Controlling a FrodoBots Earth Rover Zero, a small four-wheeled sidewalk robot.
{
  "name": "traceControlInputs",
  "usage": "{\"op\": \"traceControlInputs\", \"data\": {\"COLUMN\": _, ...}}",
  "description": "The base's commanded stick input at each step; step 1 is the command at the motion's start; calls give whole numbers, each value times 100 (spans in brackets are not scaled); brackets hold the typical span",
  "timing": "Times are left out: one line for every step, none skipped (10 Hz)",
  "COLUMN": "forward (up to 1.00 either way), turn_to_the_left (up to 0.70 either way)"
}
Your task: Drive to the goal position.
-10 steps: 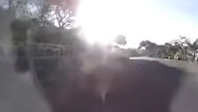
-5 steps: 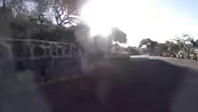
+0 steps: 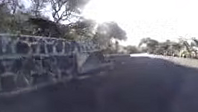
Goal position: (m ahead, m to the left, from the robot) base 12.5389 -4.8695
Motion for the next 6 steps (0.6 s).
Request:
{"op": "traceControlInputs", "data": {"forward": 100, "turn_to_the_left": 0}}
{"op": "traceControlInputs", "data": {"forward": 100, "turn_to_the_left": 27}}
{"op": "traceControlInputs", "data": {"forward": 100, "turn_to_the_left": 27}}
{"op": "traceControlInputs", "data": {"forward": 100, "turn_to_the_left": -27}}
{"op": "traceControlInputs", "data": {"forward": 100, "turn_to_the_left": -27}}
{"op": "traceControlInputs", "data": {"forward": 100, "turn_to_the_left": -27}}
